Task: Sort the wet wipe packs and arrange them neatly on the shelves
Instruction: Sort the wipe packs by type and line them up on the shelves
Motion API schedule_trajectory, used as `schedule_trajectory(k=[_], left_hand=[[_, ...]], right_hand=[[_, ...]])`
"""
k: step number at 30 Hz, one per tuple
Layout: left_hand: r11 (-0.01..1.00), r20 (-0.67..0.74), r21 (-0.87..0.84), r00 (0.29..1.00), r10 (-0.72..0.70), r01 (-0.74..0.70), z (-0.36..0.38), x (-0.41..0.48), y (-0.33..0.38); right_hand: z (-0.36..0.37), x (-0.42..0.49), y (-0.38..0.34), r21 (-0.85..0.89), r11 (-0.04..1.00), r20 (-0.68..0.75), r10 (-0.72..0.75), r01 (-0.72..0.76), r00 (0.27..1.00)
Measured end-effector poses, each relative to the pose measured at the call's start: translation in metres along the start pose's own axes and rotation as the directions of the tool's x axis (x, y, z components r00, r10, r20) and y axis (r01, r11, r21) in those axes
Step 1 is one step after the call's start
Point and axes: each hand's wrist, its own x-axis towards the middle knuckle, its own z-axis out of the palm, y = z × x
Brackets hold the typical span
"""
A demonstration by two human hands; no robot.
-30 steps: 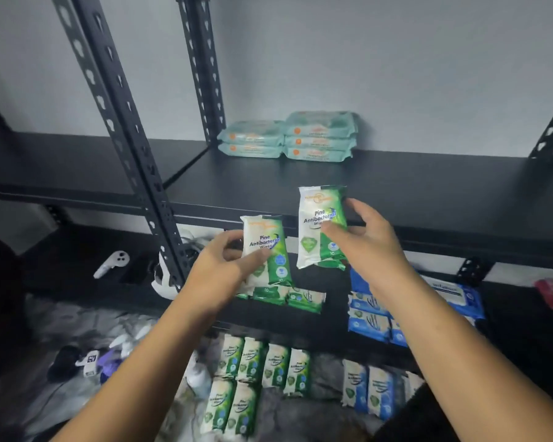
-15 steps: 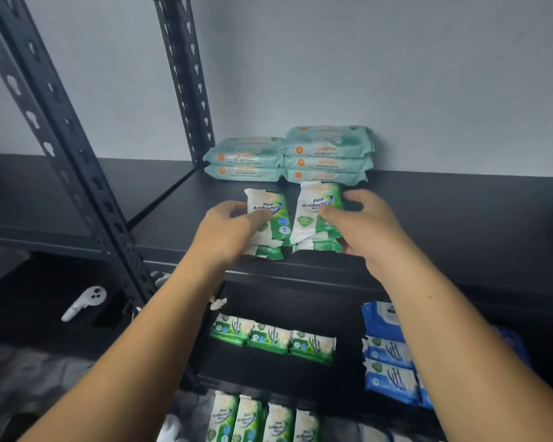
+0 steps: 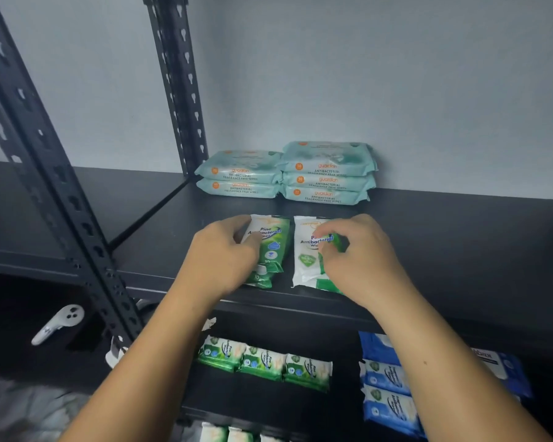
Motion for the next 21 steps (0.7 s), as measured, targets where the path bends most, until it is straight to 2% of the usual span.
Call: schedule_trajectory(k=[3,5,8,10,14,18,21], left_hand=[[0.985,-0.011,0.035,0.986,0.169,-0.169,-0.005,-0.006,-0.007],[0.948,0.052,0.044,0.949,0.312,-0.315,-0.012,-0.012,-0.012],[0.903,0.132,0.061,0.9,0.415,-0.425,-0.015,-0.022,-0.019],[0.885,0.091,0.081,0.887,0.452,-0.459,-0.012,-0.024,-0.023],[0.867,-0.011,0.04,0.868,0.497,-0.496,-0.014,-0.026,-0.027],[0.879,0.064,0.004,0.877,0.476,-0.477,-0.017,-0.028,-0.03],[0.886,0.004,0.05,0.887,0.461,-0.461,-0.008,-0.029,-0.03]], right_hand=[[0.004,-0.004,0.0,-0.029,0.999,-0.06,-0.044,0.042,0.997],[0.001,-0.009,-0.003,-0.066,0.994,-0.056,-0.093,0.09,0.994],[-0.009,-0.02,-0.01,-0.153,0.971,0.123,-0.164,0.182,0.979],[-0.012,-0.025,-0.011,-0.227,0.952,0.169,-0.171,0.207,0.971],[-0.013,-0.028,-0.011,-0.222,0.955,0.123,-0.17,0.194,0.978],[-0.017,-0.031,-0.012,-0.25,0.952,0.179,-0.131,0.174,0.975],[-0.014,-0.029,-0.01,-0.252,0.955,0.194,-0.107,0.154,0.975]])
